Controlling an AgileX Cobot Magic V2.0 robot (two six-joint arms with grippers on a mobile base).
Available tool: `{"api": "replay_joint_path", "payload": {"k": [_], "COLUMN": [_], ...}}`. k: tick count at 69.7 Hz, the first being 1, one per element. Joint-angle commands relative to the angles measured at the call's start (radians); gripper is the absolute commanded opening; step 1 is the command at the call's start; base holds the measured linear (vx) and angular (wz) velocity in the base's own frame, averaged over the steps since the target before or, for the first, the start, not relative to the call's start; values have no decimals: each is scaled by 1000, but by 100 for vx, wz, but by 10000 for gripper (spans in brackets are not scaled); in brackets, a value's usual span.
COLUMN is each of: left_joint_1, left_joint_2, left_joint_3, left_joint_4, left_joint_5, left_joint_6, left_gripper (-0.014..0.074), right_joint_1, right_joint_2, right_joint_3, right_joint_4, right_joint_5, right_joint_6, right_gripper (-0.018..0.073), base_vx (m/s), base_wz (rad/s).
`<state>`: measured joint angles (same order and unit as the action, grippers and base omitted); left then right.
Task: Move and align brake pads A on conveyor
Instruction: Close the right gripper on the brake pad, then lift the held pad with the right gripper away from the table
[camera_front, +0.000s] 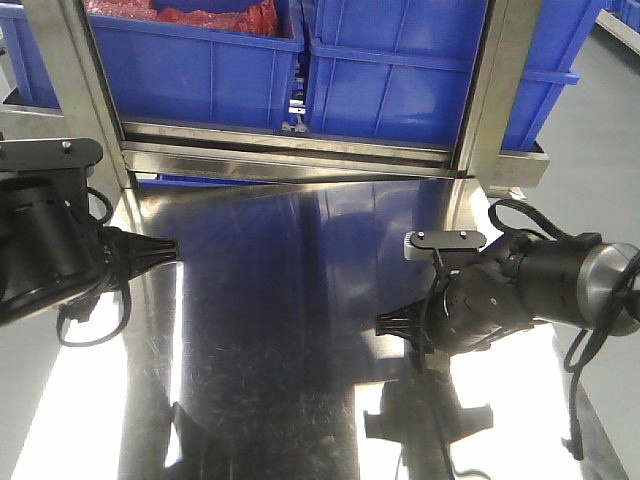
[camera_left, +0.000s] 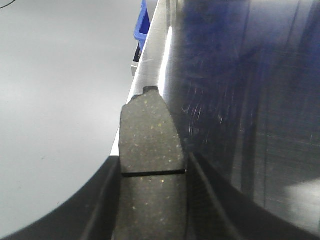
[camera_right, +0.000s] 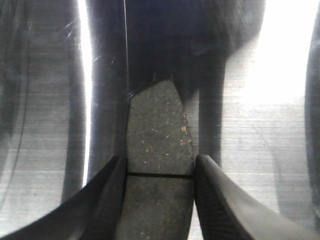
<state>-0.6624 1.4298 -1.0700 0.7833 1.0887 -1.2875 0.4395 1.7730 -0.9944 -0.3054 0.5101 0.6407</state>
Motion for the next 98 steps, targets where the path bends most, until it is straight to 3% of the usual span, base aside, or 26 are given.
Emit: {"api": "replay_joint_path", "payload": {"k": [1, 77, 98], "left_joint_1": [1, 1, 1], "left_joint_2": [-35, -35, -35], "left_joint_3": [-26, -26, -26], "left_joint_4": [64, 64, 64], "left_joint_5": [0, 0, 0], "left_joint_6": [-4, -4, -4], "left_gripper": [153, 153, 153], "right_joint_1": [0, 0, 0], "right_joint_2": [-51, -147, -272], "right_joint_3": [-20, -18, 11], "right_joint_4": [-24, -32, -43], "right_joint_5": [-30, -27, -10], "right_joint_6": [2, 10, 9], "right_gripper": [153, 153, 153], "base_vx": [0, 0, 0], "base_wz": [0, 0, 0]}}
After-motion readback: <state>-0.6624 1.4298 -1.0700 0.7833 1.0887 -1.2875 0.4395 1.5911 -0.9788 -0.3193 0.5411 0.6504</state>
